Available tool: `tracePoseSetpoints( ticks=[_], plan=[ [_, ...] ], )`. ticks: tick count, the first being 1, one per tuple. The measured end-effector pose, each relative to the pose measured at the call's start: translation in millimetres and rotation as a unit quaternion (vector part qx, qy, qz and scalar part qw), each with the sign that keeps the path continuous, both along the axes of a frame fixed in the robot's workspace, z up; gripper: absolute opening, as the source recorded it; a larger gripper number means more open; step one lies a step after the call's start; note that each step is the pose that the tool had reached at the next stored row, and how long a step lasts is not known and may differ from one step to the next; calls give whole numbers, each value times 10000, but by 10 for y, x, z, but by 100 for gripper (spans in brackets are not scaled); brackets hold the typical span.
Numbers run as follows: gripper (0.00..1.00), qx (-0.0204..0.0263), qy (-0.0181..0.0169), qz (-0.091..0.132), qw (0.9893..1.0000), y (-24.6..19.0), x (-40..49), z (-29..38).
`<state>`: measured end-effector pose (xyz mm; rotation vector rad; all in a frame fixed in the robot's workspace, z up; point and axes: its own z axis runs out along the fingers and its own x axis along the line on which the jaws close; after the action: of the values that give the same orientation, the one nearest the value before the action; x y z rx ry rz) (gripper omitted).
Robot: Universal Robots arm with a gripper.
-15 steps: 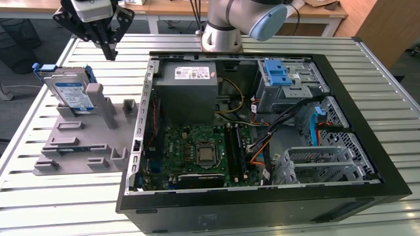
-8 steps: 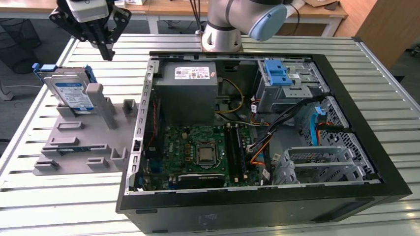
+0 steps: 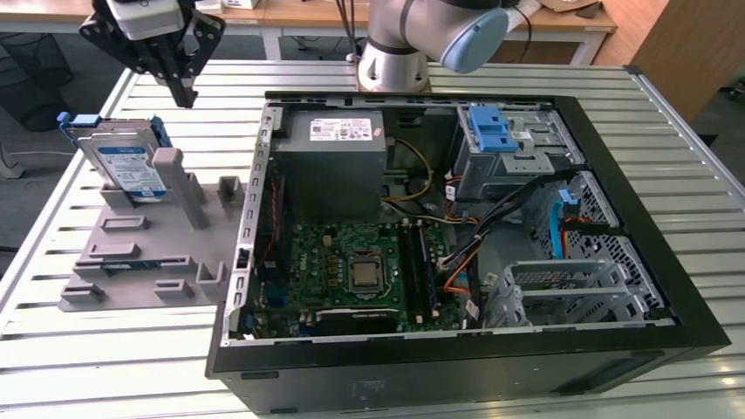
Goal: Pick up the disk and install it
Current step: 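Reach for the disk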
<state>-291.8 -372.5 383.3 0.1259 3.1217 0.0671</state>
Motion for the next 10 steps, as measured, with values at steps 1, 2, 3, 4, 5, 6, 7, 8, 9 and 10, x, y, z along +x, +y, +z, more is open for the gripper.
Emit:
tracePoseSetpoints(
  ticks=[1,2,3,4,5,6,7,8,9,10],
  plan=[
    [11,0,0,0,10000,0,-7,-1],
    [11,0,0,0,10000,0,-16,-2],
    [11,0,-1,0,10000,0,-23,-2],
    [11,0,0,0,10000,0,-28,-2],
    [11,0,-1,0,10000,0,-33,-3],
    [11,0,0,0,10000,0,-39,-3],
    [11,0,0,0,10000,0,-46,-4],
    [11,0,-1,0,10000,0,-52,-5],
    [11,0,0,0,10000,0,-57,-6],
    [11,0,0,0,10000,0,-62,-6]
  ],
)
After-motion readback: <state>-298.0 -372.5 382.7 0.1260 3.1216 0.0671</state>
